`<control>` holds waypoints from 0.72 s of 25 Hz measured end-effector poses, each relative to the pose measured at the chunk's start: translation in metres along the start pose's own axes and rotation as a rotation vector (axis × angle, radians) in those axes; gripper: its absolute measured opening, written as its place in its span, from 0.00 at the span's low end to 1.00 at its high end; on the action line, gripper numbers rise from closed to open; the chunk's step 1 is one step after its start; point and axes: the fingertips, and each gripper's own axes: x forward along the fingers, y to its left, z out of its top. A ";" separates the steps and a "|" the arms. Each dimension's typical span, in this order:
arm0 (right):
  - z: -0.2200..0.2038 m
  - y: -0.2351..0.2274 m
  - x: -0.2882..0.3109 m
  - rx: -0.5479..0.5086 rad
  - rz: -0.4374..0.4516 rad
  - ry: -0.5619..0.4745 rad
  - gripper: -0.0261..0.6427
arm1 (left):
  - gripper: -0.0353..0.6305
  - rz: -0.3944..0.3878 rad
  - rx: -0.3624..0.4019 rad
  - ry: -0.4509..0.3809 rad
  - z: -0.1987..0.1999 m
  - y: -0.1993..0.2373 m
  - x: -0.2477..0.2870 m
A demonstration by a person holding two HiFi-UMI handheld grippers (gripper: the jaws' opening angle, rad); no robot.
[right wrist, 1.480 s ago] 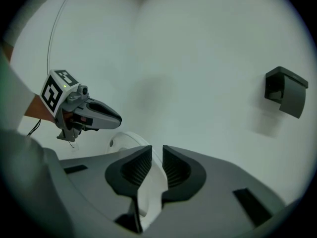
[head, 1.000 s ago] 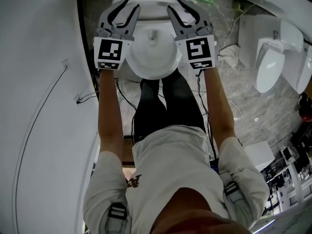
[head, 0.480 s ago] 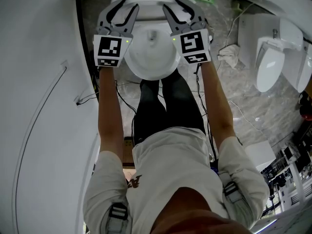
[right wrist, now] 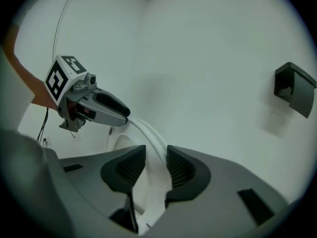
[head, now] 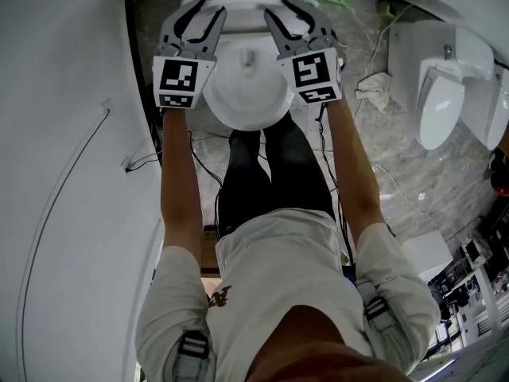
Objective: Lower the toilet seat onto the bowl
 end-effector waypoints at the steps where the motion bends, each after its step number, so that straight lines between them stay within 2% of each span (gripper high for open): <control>1: 0.000 0.001 -0.002 -0.001 0.000 -0.001 0.26 | 0.27 0.000 0.002 -0.001 0.000 -0.001 -0.002; 7: 0.000 0.009 -0.011 -0.012 -0.007 -0.007 0.24 | 0.27 0.007 0.015 -0.001 -0.001 -0.007 -0.011; 11: -0.002 0.013 -0.019 -0.012 -0.026 -0.011 0.18 | 0.27 0.012 0.018 -0.003 -0.006 -0.012 -0.021; 18: -0.003 0.023 -0.033 -0.009 -0.031 -0.012 0.18 | 0.27 0.011 0.024 0.006 -0.011 -0.019 -0.037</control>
